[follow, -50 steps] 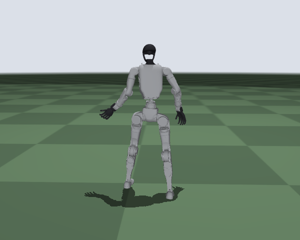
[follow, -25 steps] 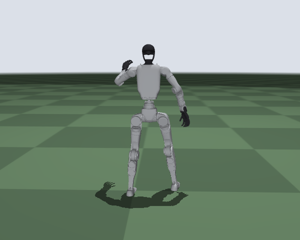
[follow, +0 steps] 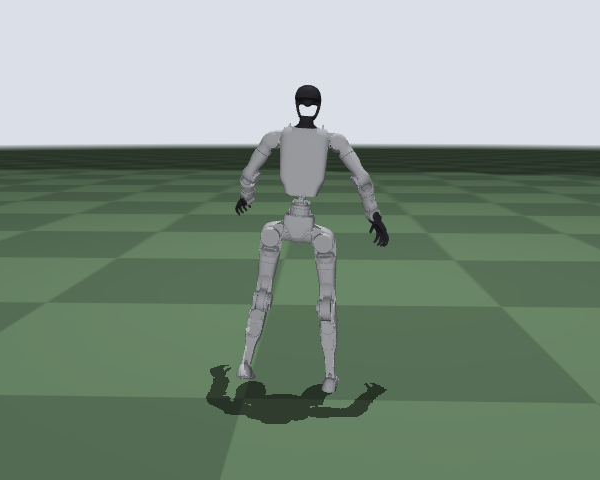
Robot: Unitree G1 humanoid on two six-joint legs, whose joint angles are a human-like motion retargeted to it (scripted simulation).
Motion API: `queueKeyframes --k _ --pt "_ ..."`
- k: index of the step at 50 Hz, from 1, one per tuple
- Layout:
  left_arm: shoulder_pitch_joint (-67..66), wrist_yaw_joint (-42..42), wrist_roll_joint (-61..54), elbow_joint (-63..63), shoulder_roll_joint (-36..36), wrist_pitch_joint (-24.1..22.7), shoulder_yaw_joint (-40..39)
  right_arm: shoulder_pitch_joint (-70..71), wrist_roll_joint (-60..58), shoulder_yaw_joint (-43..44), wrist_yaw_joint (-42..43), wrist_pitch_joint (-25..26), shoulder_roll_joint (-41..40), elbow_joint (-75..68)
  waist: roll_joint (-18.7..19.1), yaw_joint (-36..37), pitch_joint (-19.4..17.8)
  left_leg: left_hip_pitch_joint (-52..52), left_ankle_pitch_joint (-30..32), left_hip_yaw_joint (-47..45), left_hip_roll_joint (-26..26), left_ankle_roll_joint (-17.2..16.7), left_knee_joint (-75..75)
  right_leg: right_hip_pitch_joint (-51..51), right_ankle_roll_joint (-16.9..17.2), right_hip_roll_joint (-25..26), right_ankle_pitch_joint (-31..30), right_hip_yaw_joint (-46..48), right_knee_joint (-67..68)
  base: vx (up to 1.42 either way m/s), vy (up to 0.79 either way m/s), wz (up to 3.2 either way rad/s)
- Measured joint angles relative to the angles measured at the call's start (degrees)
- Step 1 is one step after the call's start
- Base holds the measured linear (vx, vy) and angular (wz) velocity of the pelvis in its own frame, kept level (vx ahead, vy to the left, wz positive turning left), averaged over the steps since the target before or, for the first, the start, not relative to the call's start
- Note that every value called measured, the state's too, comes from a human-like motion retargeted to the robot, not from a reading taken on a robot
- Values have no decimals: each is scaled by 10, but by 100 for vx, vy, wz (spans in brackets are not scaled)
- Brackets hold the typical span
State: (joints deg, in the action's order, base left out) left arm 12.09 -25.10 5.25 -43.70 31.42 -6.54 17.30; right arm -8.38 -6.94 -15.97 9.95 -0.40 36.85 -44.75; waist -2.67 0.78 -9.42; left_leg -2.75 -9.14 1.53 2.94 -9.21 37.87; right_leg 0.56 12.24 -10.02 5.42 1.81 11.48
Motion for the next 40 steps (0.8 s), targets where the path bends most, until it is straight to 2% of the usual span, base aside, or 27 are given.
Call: queueKeyframes --k 2,5,7,8,13,15,18,21,23,25,27,28,30,31,32,33,34,38,40 --pt "-67 30 -133 25 -32 -26 -67 4 -22 3 14 -18 -4 -7 -5 16 4 -10 -25 -37 11 14 -9 -3 6 -2 17 -4 14 31 -5 -34" --pt "-125 46 -335 41 -89 -42 -155 24 -6 5 30 -14 -10 -18 -7 38 -4 -39 -12 -52 18 -1 -43 -26 3 -1 19 -11 -12 28 -1 -20" --pt "-161 65 -459 50 -127 -62 -206 25 -1 12 25 -16 -17 -25 -7 56 -4 -51 -17 -67 26 9 -79 -25 7 -1 33 -11 1 29 4 -21" --pt "-167 72 -529 51 -146 -65 -230 33 4 8 27 -9 -19 -31 -9 64 -9 -60 -2 -59 25 -1 -105 -34 5 -1 31 -13 -13 26 4 -16" --pt "-182 128 -821 62 -217 -108 -353 48 -8 -8 -3 -2 -27 -50 -12 112 -22 -81 30 -43 37 -6 -236 -49 8 -1 49 -20 -15 28 10 -18" --pt "-168 107 -915 82 -229 -135 -411 60 -25 -17 -7 45 -24 -51 -16 133 -33 -81 53 -55 41 -4 -295 -58 20 -7 49 -22 -28 30 17 -21" --pt "-161 104 -950 135 -209 -181 -468 63 -29 -23 -1 47 -28 -42 -18 158 -42 -71 81 -67 47 -11 -348 -65 20 -9 60 -30 -18 35 20 -32" --pt "-151 90 -906 204 -158 -217 -506 59 -29 -21 -12 44 -33 -39 -21 178 -42 -59 115 -56 42 -17 -367 -67 16 -13 68 -38 2 38 25 -29" --pt "-139 72 -846 252 -109 -232 -521 56 -26 -19 -25 44 -37 -40 -26 183 -41 -52 116 -51 35 -14 -364 -66 11 -20 69 -41 19 39 29 -11" --pt "-124 99 -794 311 -54 -207 -523 54 -17 -19 -64 49 -40 -42 -30 182 -41 -46 100 -50 28 -9 -351 -60 1 -26 65 -42 50 39 31 3" --pt "-104 58 -690 344 9 -207 -528 53 -14 -16 -77 49 -41 -41 -26 173 -43 -37 81 -50 24 -2 -337 -44 -15 -26 49 -47 106 38 33 9" --pt "-89 -1 -607 355 44 -212 -530 53 -13 -14 -72 45 -42 -40 -23 166 -47 -30 73 -49 24 2 -332 -31 -23 -24 35 -52 144 37 33 12" --pt "-58 -53 -462 390 104 -169 -517 50 -8 -12 -89 42 -42 -36 -13 150 -50 -15 62 -43 25 12 -325 1 -40 -14 -1 -61 230 35 32 17" --pt "-32 2 -500 428 115 -138 -489 50 3 -14 -114 51 -43 -34 -8 140 -49 -8 57 -39 27 17 -323 23 -50 -7 -19 -64 274 34 29 21" --pt "-8 10 -473 446 136 -112 -470 49 11 -15 -127 51 -41 -30 -2 130 -48 -3 52 -36 30 21 -320 45 -59 0 -33 -64 316 33 26 22" --pt "12 -73 -317 424 180 -99 -468 45 9 -14 -116 35 -35 -24 5 118 -48 1 47 -33 34 20 -319 67 -66 6 -40 -60 352 33 24 25" --pt "33 -98 -235 420 207 -80 -450 42 11 -17 -119 28 -32 -21 12 105 -47 6 42 -30 38 19 -317 86 -72 11 -39 -52 379 32 21 28" --pt "158 -18 -57 394 250 16 -303 33 4 -26 -186 27 -25 -20 30 55 -45 16 23 -12 45 9 -307 142 -78 14 -18 -3 393 31 17 38" --pt "234 6 12 362 250 43 -214 29 -8 -28 -139 23 -30 -25 33 39 -47 22 19 -7 43 8 -309 158 -68 13 -23 15 343 30 12 34"
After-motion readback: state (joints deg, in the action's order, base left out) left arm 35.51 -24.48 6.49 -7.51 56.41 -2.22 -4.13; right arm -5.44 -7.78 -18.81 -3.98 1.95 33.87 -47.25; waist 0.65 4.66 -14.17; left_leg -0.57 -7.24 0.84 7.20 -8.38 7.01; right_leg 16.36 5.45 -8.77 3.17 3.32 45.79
